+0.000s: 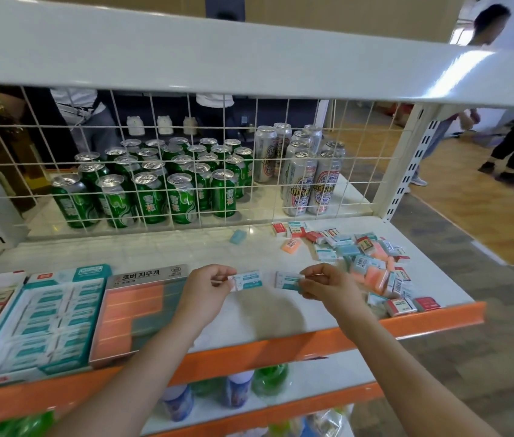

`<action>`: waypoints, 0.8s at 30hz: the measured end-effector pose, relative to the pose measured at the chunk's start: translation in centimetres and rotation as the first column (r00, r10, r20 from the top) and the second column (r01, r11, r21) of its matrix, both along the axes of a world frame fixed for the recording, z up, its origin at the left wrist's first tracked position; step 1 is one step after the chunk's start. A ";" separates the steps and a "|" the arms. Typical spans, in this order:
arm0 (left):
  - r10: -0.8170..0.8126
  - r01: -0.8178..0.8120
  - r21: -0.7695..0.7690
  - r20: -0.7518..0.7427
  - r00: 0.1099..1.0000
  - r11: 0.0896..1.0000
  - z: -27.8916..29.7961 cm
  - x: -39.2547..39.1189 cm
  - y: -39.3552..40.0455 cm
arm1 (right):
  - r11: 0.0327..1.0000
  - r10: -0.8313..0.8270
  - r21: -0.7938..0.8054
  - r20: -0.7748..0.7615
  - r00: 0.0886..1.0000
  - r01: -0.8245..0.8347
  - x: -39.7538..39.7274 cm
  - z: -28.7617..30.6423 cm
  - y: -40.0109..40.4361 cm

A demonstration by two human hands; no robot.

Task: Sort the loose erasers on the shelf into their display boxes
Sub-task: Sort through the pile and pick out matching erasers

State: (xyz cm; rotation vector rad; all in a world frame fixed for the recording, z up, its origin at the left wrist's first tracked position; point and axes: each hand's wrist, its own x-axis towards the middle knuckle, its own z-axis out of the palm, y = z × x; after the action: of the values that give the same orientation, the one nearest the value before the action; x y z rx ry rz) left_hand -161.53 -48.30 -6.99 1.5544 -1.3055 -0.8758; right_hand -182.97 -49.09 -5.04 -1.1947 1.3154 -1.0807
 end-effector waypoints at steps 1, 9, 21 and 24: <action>0.004 -0.004 -0.004 0.015 1.000 1.000 0.0 0.3 0.3 | 1.000 -0.001 0.000 -0.004 1.000 0.001 0.2 0.0 0.3; 0.036 -0.035 -0.011 0.064 0.997 0.999 0.5 2.8 3.3 | 1.000 0.023 -0.009 -0.027 0.999 -0.023 3.0 -0.2 2.2; 0.282 -0.270 -0.084 0.280 0.918 0.959 2.0 11.7 9.1 | 0.976 0.197 -0.075 -0.112 0.974 -0.206 13.4 1.5 3.6; 0.341 -0.334 -0.081 0.334 0.879 0.939 2.2 14.6 10.6 | 0.958 0.268 -0.074 -0.130 0.955 -0.278 16.8 1.5 4.1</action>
State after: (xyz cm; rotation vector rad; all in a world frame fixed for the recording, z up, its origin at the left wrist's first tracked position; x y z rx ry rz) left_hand -146.95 -37.73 -4.80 1.9070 -1.2177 -0.3775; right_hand -166.17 -45.04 -3.53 -1.4812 1.1564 -0.8877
